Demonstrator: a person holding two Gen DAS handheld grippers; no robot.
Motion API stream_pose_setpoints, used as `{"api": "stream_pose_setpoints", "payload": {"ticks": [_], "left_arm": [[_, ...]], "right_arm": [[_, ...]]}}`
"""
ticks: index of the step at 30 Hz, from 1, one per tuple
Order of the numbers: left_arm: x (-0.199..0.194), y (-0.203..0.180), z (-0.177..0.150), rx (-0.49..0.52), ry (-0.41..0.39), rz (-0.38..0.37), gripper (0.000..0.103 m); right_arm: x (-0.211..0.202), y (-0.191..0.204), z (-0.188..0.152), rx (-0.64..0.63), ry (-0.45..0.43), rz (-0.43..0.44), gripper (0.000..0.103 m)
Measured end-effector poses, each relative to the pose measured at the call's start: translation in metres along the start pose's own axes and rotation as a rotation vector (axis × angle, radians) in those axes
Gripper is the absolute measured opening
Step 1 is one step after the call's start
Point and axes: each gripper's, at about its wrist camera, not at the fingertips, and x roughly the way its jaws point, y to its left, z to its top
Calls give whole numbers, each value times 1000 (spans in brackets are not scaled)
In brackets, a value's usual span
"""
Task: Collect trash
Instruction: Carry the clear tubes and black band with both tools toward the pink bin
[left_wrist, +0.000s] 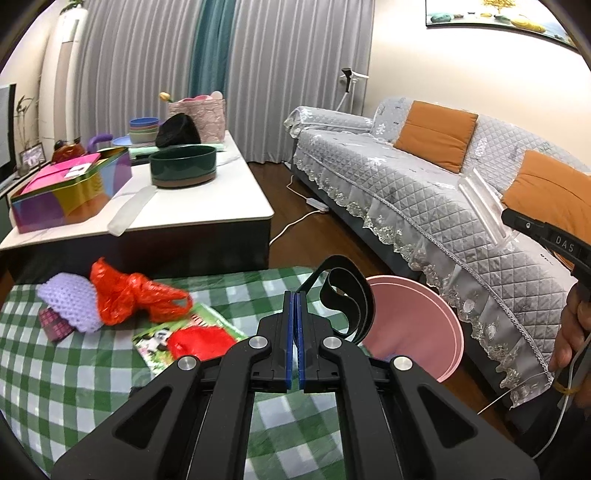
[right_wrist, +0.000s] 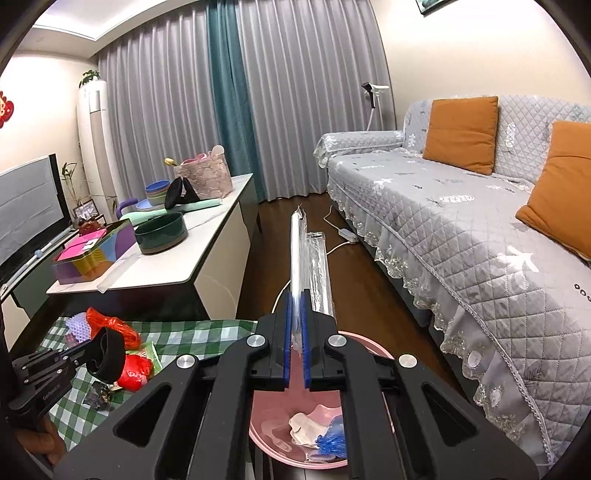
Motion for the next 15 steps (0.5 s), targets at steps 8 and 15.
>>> {"api": "stream_pose_setpoints", "payload": {"ticks": [8,15], "left_arm": [[17,-18,8,20,4,-26,1],[31,-39,12,46,14,-49,1]], "right_arm": [[9,-7,-1,8,14,-16,5],[15,-16,0,25,27,-30,5]]}}
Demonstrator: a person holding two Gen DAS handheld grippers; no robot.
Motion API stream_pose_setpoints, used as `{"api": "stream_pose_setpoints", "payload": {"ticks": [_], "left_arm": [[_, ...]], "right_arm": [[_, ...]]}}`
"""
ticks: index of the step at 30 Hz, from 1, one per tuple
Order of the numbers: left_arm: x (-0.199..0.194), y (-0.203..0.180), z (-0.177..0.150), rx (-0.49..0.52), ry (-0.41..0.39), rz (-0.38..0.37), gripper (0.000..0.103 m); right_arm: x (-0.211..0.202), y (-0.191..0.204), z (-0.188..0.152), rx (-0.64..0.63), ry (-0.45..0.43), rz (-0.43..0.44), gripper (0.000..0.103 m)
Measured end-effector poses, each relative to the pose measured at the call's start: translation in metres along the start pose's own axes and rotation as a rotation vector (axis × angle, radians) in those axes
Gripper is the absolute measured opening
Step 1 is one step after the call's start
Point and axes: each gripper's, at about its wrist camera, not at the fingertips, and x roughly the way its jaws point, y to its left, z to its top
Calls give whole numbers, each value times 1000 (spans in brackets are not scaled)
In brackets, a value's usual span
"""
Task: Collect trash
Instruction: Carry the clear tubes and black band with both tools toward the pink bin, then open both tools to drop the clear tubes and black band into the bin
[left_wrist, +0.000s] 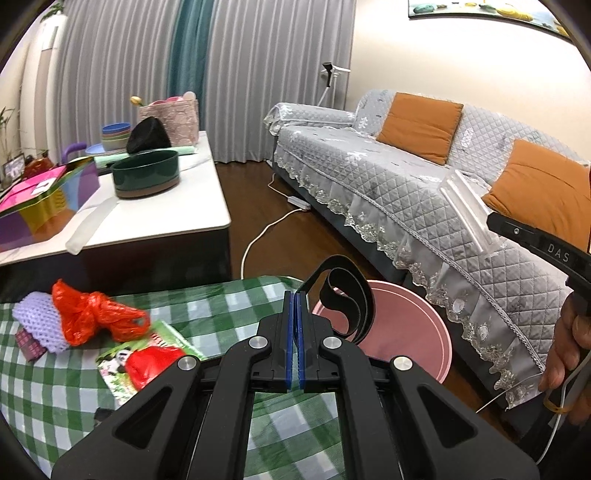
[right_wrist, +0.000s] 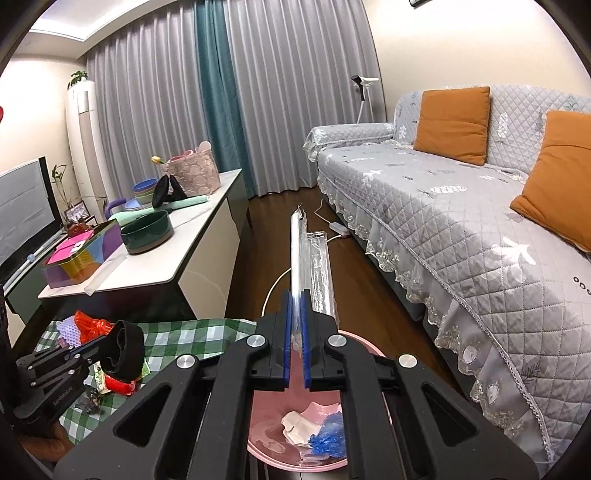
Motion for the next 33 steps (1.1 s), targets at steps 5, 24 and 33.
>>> {"api": "stream_pose_setpoints", "payload": {"ticks": [5,24,33], "left_arm": [[12,-12,2,13,9,-19,1],[62,-43,1,52,59,-61,1],[76,-57,4,78,72,-78,1]], "right_arm": [[6,-3,-2,1,15,-10,5],[24,-22,-11,7,68,-57,5],[26,-27,-12,15,76,-61,5]]}}
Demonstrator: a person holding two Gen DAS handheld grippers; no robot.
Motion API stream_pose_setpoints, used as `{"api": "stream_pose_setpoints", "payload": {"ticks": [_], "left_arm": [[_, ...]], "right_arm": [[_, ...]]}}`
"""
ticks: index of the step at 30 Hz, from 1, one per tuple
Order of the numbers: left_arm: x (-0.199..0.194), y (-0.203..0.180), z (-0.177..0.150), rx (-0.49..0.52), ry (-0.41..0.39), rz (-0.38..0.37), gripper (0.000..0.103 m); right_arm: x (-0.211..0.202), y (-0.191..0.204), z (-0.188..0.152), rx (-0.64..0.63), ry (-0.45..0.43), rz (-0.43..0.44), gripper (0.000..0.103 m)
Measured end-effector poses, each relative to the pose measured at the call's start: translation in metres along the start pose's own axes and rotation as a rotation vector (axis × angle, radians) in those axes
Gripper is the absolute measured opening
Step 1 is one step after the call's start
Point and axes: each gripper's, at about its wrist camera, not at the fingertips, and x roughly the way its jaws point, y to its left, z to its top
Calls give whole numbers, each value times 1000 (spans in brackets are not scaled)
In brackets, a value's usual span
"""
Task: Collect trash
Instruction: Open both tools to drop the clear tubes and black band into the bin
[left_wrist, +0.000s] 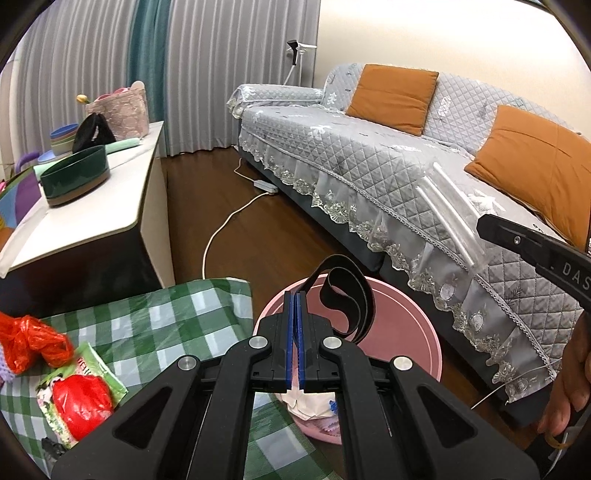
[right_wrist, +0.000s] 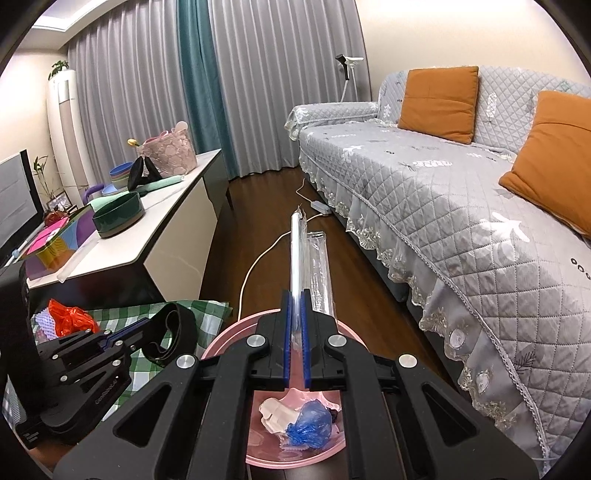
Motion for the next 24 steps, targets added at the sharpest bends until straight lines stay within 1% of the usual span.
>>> {"api": "stream_pose_setpoints", "payload": {"ticks": [3,5,6,7,8,9,10,16,18,24], "left_arm": [[2,-2,3,4,1,-11,1],[4,-3,4,6,9,-44,2],[7,-5,4,12,22,-51,6],[9,-6,3,18,33,-49,16],[10,-6,1,19,40,-45,22],[9,-5,0,15,40,-45,26],[7,-3,-1,9,39,-45,26],[-8,5,-5,-4,26,-38,26],[-14,7,-5,-6,18,-36,26],[-36,14,-5,-9,-4,-32,26]], "right_arm": [[0,-1,0,2,1,0,5],[1,-3,-1,8,3,-2,7],[2,-4,-1,12,5,-4,11],[3,-6,-1,20,11,-9,15],[4,-8,-1,31,17,-13,27],[5,-10,-1,39,19,-17,39],[5,-11,-2,49,20,-23,43],[4,-7,-3,41,19,-28,46],[3,-4,-3,36,13,-26,50],[-1,2,-3,25,4,-25,51]]}}
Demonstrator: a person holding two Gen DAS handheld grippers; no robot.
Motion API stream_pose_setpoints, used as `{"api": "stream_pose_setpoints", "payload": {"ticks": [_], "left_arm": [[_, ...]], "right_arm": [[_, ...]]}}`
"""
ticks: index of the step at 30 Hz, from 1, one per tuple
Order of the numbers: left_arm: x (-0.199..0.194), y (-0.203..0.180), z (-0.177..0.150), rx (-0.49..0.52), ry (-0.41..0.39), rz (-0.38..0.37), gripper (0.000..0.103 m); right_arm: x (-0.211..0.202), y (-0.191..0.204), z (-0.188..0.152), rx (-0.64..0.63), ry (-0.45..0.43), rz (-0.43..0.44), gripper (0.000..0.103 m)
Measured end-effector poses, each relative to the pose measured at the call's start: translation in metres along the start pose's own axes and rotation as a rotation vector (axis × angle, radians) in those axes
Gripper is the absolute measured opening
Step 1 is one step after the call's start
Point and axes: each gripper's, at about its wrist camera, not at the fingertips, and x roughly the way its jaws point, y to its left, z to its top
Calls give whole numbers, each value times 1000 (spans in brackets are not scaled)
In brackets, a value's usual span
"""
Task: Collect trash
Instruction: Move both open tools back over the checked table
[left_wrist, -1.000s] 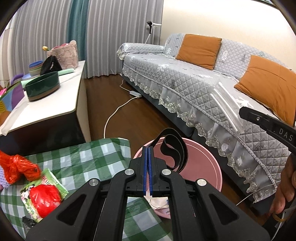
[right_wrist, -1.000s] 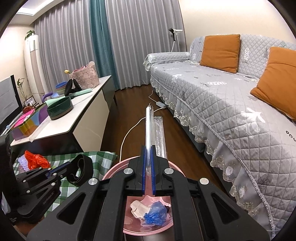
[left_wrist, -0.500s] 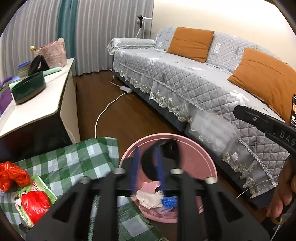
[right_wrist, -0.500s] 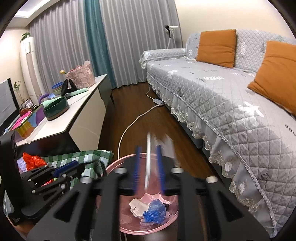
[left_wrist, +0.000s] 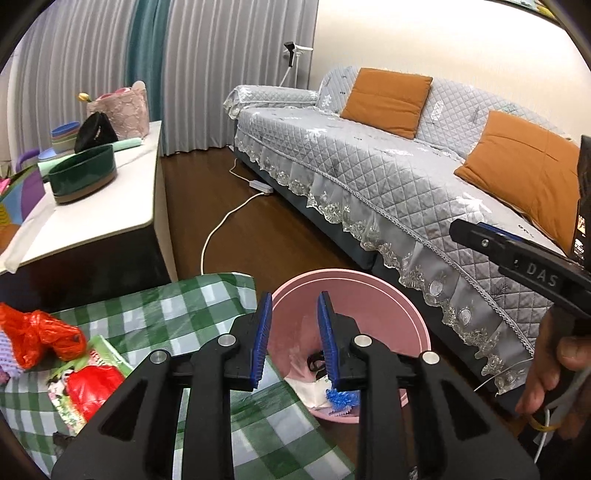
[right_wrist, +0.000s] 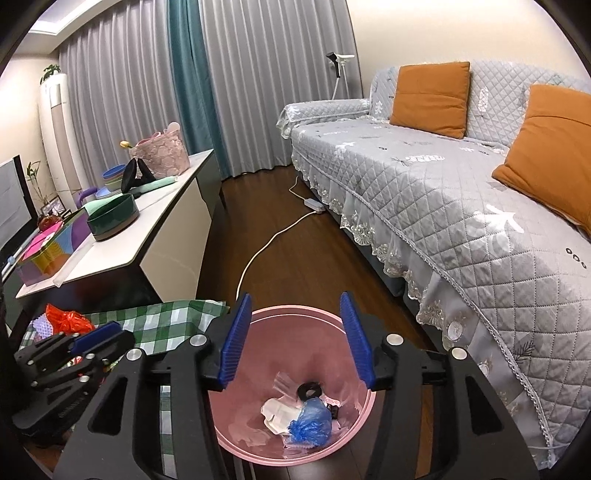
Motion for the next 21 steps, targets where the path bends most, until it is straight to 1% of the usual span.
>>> {"api": "stream_pose_setpoints", "payload": {"ticks": [6,11,18,21], "left_arm": [[-26,14,-4,-8,-22,12,25],[-51,32,-12,-11,-30,36,25],[-92,65,-24,-11,-45,80,25],[-119,91,-31,-20,-60,117,25]], "right_arm": [[-5,10,-2,-11,-5,13,51],[-8,28,-3,-33,-9,42,51],[-17,71,-3,-82,-36,116,51],[-19,88,-4,-105,-48,152,51]]}}
